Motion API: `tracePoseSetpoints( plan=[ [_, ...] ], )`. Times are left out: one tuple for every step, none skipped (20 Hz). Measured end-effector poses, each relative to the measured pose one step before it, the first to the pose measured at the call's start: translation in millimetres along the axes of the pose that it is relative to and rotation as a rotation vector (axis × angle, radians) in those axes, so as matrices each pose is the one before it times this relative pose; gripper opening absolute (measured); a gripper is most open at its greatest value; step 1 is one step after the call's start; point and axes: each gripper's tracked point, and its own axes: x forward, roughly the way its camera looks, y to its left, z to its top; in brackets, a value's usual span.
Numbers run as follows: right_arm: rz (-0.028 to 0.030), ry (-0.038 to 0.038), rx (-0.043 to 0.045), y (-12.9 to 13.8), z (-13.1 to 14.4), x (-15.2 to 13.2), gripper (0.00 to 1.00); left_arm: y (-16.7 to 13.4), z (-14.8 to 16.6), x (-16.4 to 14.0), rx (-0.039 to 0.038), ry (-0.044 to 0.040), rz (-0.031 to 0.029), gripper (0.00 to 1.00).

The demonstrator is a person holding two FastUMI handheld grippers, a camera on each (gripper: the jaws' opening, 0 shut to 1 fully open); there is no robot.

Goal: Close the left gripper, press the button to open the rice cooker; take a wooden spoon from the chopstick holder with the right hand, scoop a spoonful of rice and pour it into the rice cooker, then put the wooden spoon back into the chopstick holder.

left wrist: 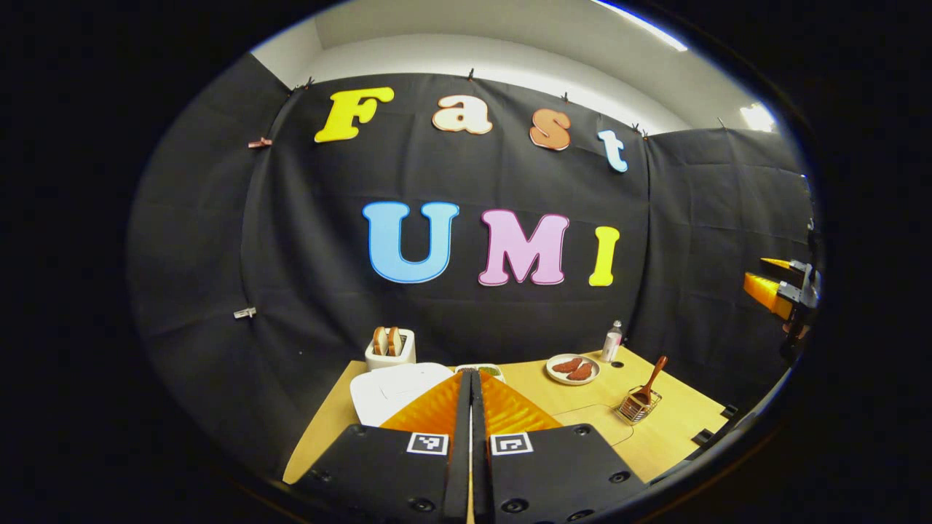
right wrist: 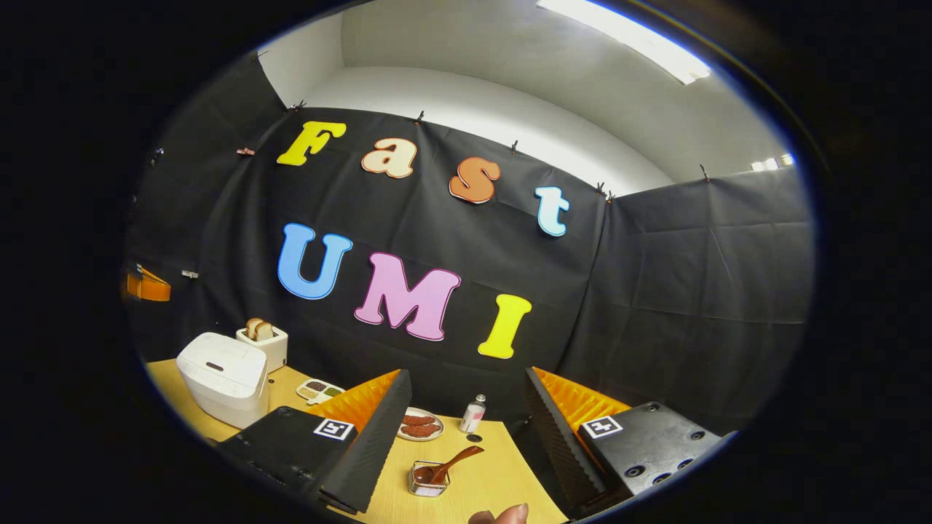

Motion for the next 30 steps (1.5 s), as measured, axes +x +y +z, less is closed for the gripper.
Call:
tracePoseSetpoints(
  plan=[
    [-0.00353,0.00308,-0.00129,-0.37,-1.45,1.61,0.97,0.40,-9.88,10.51,0.01610,0.03920,-0.01658,0.07],
    [-0.00315,0.00406,0.00111,0.59,-1.37,0.66,0.97,-1.43,-9.55,10.76,0.01611,0.04032,-0.02792,0.07],
    [-0.00350,0.00343,0.00163,0.53,-1.81,1.67,0.97,-0.72,-9.18,11.23,0.00852,0.03675,-0.02453,0.07],
    [-0.00327,0.00344,-0.00086,0.38,-1.56,1.57,0.97,1.59,-7.67,10.46,0.00326,0.03044,-0.01544,0.07],
    [-0.00176,0.00317,-0.00396,1.07,-1.29,1.83,0.97,3.18,-7.37,11.44,-0.00118,0.02294,-0.01076,0.07],
    [-0.00188,0.00190,-0.00471,0.73,-1.47,2.55,0.97,2.92,-7.39,11.11,-0.00402,0.02763,-0.00943,0.07],
    [0.00005,0.00062,-0.00293,1.01,-0.47,0.95,0.97,3.14,-8.00,11.84,0.00107,0.02434,-0.00903,0.07],
    [-0.00152,0.00174,-0.00133,1.70,-0.53,1.61,0.97,5.97,-7.88,11.43,-0.00024,0.02834,-0.00262,0.07],
    [-0.00432,0.00178,-0.00004,-0.19,-0.82,2.14,0.97,5.11,-9.73,11.84,-0.00495,0.03652,-0.01128,0.07],
    [-0.00414,0.00129,0.00025,0.44,-0.43,0.85,0.97,4.15,-10.32,11.08,-0.01323,0.03960,-0.01491,0.07],
    [-0.00720,0.00198,-0.00057,-0.34,-1.28,1.00,0.97,4.77,-5.56,11.81,-0.01646,0.02540,-0.01256,0.07],
    [-0.00536,0.00236,-0.00166,-0.08,-0.74,0.67,0.97,5.64,-1.76,9.46,-0.01617,0.01756,-0.00697,0.07],
    [-0.00273,0.00244,-0.00433,1.17,-1.04,-0.37,0.97,7.62,-3.21,7.24,-0.01335,0.01319,0.00018,0.07],
    [-0.00390,0.00111,-0.00810,0.12,-1.01,-0.10,0.97,6.29,-0.82,6.88,-0.01158,0.00807,0.00225,0.07],
    [-0.00500,0.00106,-0.00890,-0.97,-0.52,-0.02,0.97,5.91,-1.05,7.40,-0.00736,0.00936,0.00561,0.07],
    [-0.00561,0.00123,-0.00889,-0.87,-0.41,-0.44,0.97,6.01,-2.03,6.01,-0.00468,0.01385,0.00720,0.07],
    [-0.01089,0.00068,-0.00980,-2.66,-0.66,-0.91,0.97,2.76,-2.46,5.10,-0.00287,0.01190,0.00346,0.07],
    [-0.00940,-0.00037,-0.00773,-2.71,0.04,-0.82,0.97,2.69,-1.70,3.85,-0.00435,0.01068,0.00316,0.07],
    [-0.00641,0.00282,-0.00269,-1.13,-0.35,-0.18,0.97,0.67,-1.67,2.56,-0.00676,0.00911,-0.00201,0.07],
    [-0.00447,0.00337,0.00132,-0.79,-1.35,-0.50,0.97,0.96,-1.31,1.33,-0.00608,0.00096,0.00172,0.07],
    [-0.00351,0.00179,0.00281,-2.03,-0.65,-0.11,0.97,3.25,-0.51,1.29,-0.00444,-0.00196,0.00853,0.07],
    [-0.00657,0.00218,0.00138,-1.92,-0.57,0.15,0.97,2.95,0.60,1.65,-0.00704,0.00129,0.00520,0.07],
    [-0.00587,0.00425,0.00067,-1.91,-1.45,-0.43,0.97,-0.70,-2.67,0.41,-0.00854,0.00580,-0.00289,0.07],
    [-0.00345,0.00378,0.00049,-0.46,-1.54,-0.62,0.97,-1.76,-2.17,1.09,-0.00598,0.00910,-0.00572,0.07],
    [-0.00034,0.00123,0.00047,-0.82,-1.15,0.54,0.97,-0.58,-3.60,1.47,-0.00185,0.00958,-0.00472,0.07],
    [-0.00157,0.00154,0.00069,-0.34,-0.82,-0.03,0.97,-0.60,-3.51,0.59,-0.00099,0.01277,0.00078,0.07],
    [0.00028,0.00489,0.00299,-0.08,-2.12,-0.62,0.97,0.20,-3.73,1.87,-0.00036,0.01143,-0.00074,0.07],
    [0.00042,0.00323,0.00467,-0.34,-1.74,-0.81,0.97,-0.60,-2.37,1.97,-0.00285,0.00846,0.00224,0.07],
    [-0.00062,0.00278,0.00271,-0.73,-0.79,-0.58,0.97,0.28,1.64,-1.76,-0.00366,-0.00951,0.00146,0.07],
    [-0.00023,0.00233,0.00018,0.16,-0.82,-0.88,0.97,0.95,0.45,0.85,-0.00846,0.00047,0.00094,0.07]
  ],
)
